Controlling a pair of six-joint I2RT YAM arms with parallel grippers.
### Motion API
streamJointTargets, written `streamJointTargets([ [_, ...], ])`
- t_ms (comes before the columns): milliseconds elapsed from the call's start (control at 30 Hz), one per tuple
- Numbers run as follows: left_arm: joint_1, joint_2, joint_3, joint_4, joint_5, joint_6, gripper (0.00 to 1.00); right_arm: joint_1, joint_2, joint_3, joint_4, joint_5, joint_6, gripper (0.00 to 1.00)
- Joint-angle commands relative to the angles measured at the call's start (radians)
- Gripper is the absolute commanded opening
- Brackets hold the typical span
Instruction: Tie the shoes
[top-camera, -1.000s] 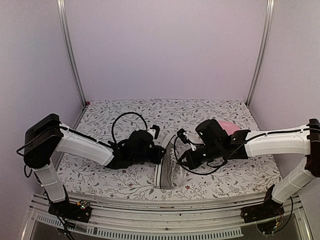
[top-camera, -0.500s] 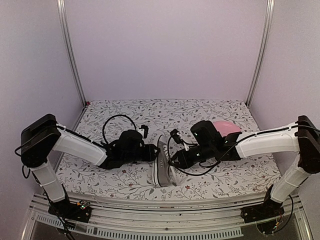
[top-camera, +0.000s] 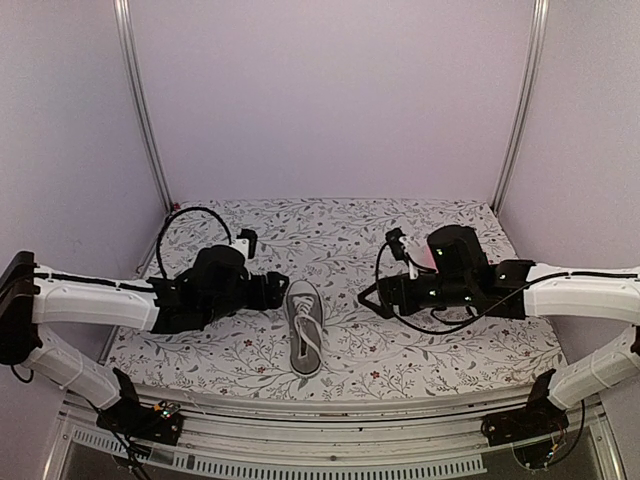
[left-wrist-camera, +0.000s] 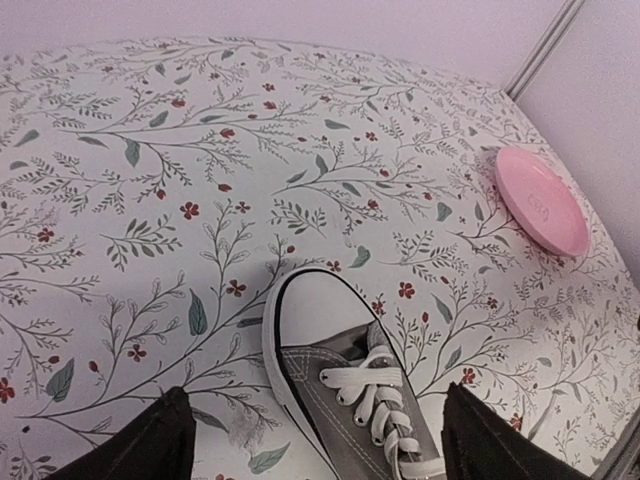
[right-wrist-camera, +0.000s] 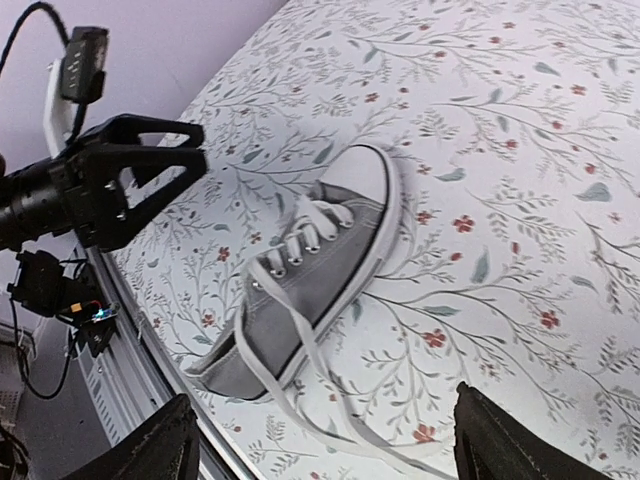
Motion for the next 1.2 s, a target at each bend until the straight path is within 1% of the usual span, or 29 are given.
streamJointTargets([
  [0,-0.060,0.012,0.067,-0.040,0.047,0.140,0.82,-0.083,-0.111,-0.122,-0.071,0.124,0.068,0.89],
  [67,-0.114,0.089,0.149,-0.051,0.120,0.196,0.78,-0.138,-0.147,-0.171,-0.075,0.120,0.095,0.89],
  [167,-0.201,0.237,0.292,-0.077,0.220,0.291,0.76,-0.217,-0.199,-0.230,-0.078,0.114,0.120,0.89],
  [200,-0.221,0.299,0.348,-0.089,0.279,0.321,0.76,-0.248,-0.215,-0.245,-0.078,0.112,0.125,0.89],
  [267,-0.269,0.415,0.456,-0.121,0.348,0.364,0.74,-0.290,-0.242,-0.267,-0.075,0.103,0.147,0.89],
  [333,-0.301,0.515,0.559,-0.162,0.373,0.403,0.69,-0.319,-0.269,-0.282,-0.069,0.095,0.163,0.89],
  [400,-0.322,0.612,0.646,-0.189,0.382,0.432,0.61,-0.339,-0.297,-0.295,-0.062,0.087,0.178,0.89],
  [467,-0.327,0.675,0.691,-0.192,0.403,0.447,0.56,-0.356,-0.322,-0.304,-0.061,0.089,0.185,0.90],
  [567,-0.326,0.760,0.762,-0.216,0.437,0.456,0.50,-0.383,-0.352,-0.316,-0.061,0.083,0.187,0.91],
  [667,-0.325,0.816,0.823,-0.244,0.426,0.458,0.46,-0.396,-0.371,-0.325,-0.060,0.072,0.184,0.91],
  [767,-0.324,0.840,0.853,-0.263,0.404,0.458,0.41,-0.398,-0.387,-0.337,-0.055,0.058,0.193,0.91],
  [833,-0.325,0.847,0.857,-0.272,0.394,0.458,0.39,-0.398,-0.396,-0.350,-0.051,0.051,0.202,0.91],
  [1033,-0.326,0.853,0.839,-0.288,0.401,0.478,0.35,-0.399,-0.403,-0.368,-0.044,0.042,0.208,0.92],
  [1167,-0.334,0.860,0.842,-0.313,0.385,0.516,0.34,-0.400,-0.403,-0.367,-0.041,0.042,0.211,0.91],
])
